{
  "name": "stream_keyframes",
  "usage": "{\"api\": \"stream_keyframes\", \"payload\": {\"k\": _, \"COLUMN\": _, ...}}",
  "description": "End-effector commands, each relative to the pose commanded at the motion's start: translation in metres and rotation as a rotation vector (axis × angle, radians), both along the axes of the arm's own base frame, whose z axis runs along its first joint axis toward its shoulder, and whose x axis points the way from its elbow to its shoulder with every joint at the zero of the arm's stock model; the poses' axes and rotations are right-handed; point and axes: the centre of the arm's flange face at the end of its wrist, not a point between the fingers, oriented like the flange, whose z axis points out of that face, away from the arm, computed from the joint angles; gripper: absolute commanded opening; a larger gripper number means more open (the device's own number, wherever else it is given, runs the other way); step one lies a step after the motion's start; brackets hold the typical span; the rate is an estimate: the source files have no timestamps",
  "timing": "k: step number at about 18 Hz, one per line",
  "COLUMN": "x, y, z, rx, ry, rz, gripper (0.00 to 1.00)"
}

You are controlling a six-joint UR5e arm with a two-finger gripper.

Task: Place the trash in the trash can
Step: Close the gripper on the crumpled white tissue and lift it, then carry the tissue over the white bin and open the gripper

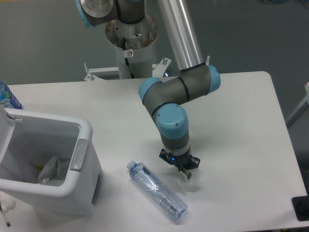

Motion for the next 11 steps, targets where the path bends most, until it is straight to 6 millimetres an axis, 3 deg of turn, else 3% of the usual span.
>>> {"api": "stream_keyframes", "payload": {"k": 3, "x": -0.006, "y": 0.005, "z": 0.020, "rx": 0.084, "ry": -0.016, "rz": -0.001, "gripper": 0.00}}
{"api": "stream_keyframes", "payload": {"k": 6, "x": 0.002, "y": 0.009, "z": 0.081, "rx": 0.202, "ry": 0.013, "rz": -0.021, "gripper": 0.00}}
{"api": "stream_keyframes", "payload": {"k": 11, "x": 0.048, "y": 0.015, "z": 0.175, "rx": 0.449, "ry": -0.016, "rz": -0.061, "gripper": 0.00}}
